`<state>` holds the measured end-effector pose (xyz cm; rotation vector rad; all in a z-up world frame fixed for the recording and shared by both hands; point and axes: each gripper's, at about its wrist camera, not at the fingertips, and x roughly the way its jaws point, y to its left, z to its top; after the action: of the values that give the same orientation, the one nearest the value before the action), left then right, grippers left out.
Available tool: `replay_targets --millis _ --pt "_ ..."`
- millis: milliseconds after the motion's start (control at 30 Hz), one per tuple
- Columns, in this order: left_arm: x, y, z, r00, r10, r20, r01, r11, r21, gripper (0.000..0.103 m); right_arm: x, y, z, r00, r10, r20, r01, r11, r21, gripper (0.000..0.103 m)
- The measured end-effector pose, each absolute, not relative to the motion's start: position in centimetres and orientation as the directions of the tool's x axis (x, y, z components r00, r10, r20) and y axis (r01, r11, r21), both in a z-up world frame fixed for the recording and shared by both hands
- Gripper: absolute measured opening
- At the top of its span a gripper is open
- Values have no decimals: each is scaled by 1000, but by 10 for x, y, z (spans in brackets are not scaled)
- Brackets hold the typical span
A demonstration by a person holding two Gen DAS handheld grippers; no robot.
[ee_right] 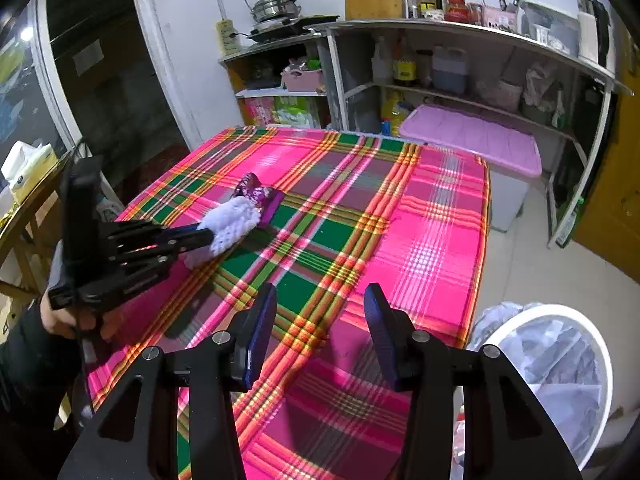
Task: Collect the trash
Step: 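Grasp the white foam net sleeve with the left gripper while the right grasps the purple wrapper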
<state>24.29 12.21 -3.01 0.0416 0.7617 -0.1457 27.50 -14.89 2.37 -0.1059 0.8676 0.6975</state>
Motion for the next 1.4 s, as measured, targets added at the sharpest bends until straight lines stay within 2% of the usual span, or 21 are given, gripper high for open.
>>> replay_targets --millis 233,600,1033,1400 --pt "200 129 -10 764 -140 -630 103 990 -95 7 276 -127 31 443 527 -726 -634 756 162 46" --pt "156 173 4 816 -50 -575 -75 978 -192 7 292 -64 23 388 527 -756 -707 696 123 46" --pt "142 203 -5 823 -29 -567 -128 963 -235 7 322 4 -6 351 487 -800 -751 656 70 46" --pt "136 226 -14 824 -25 -567 -151 953 -262 7 349 34 -19 360 481 -799 -708 699 102 46"
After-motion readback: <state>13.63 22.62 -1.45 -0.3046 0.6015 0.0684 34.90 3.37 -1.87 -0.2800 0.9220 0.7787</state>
